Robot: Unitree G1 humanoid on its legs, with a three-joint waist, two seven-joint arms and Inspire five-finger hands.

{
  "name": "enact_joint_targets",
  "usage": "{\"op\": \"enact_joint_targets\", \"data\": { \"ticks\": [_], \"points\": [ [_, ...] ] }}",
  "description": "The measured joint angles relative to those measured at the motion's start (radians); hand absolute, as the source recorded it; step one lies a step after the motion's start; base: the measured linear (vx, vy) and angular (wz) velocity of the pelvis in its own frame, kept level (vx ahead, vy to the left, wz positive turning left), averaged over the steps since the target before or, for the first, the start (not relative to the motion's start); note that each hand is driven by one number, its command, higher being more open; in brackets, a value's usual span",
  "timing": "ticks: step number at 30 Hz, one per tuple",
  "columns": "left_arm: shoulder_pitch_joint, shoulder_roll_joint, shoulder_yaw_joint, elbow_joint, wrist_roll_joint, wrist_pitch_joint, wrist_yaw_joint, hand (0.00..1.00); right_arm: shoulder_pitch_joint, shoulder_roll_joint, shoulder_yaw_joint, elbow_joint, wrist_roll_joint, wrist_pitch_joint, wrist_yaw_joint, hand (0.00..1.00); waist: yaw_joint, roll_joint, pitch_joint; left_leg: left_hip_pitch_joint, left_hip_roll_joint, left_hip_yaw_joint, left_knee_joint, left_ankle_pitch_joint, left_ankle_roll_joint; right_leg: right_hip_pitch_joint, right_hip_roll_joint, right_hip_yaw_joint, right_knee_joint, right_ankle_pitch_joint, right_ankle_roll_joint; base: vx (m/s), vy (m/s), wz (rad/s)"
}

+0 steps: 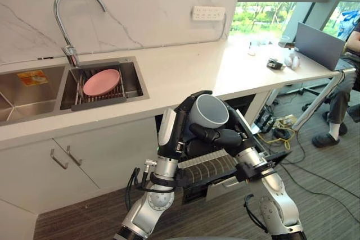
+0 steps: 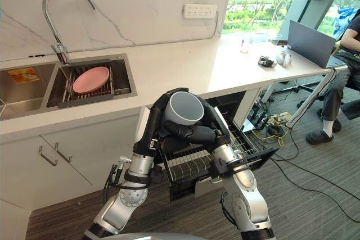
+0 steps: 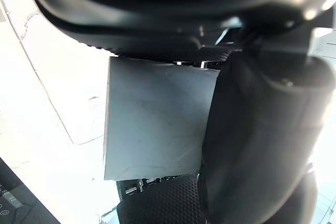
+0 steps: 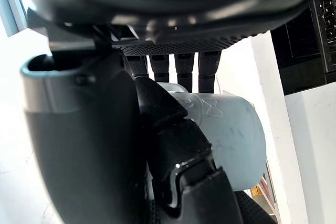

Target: Walk over to the sink, pick up the cup, carry it to the dishwasher, place the cup inside the dishwasher, then close the dishwasher door

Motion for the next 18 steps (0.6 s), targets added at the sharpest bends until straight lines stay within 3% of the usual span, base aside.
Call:
{"op": "enact_joint_targets", "data": {
  "ticks": [2, 3, 18],
  "points": [
    [0.000, 0.000, 0.000, 0.000, 0.000, 0.000, 0.004, 0.00, -0.003, 0.000, 0.000, 0.003, 0.001, 0.000, 0.003, 0.00, 0.000, 0.001, 0.000, 0.000, 0.000, -0.001, 0.000, 0.000, 0.000, 0.000, 0.000, -0.001, 0.000, 0.000, 0.000, 0.00, 0.000, 0.00],
    [0.000, 0.001, 0.000, 0.000, -0.001, 0.001, 0.005, 1.00, -0.006, 0.000, 0.000, 0.006, 0.002, 0.000, 0.005, 0.00, 0.000, 0.001, 0.000, -0.001, 0.000, -0.002, 0.000, 0.001, 0.000, 0.000, 0.000, -0.001, 0.000, 0.000, 0.000, 0.00, 0.000, 0.00],
    [0.028, 0.006, 0.002, 0.000, -0.030, -0.011, 0.013, 1.00, -0.018, 0.052, -0.005, 0.072, 0.131, 0.001, -0.004, 0.00, -0.002, 0.009, 0.003, -0.012, 0.000, -0.022, 0.000, 0.010, -0.001, -0.001, 0.000, -0.020, 0.005, 0.000, -0.001, -0.03, -0.017, 0.04]
  ]
}}
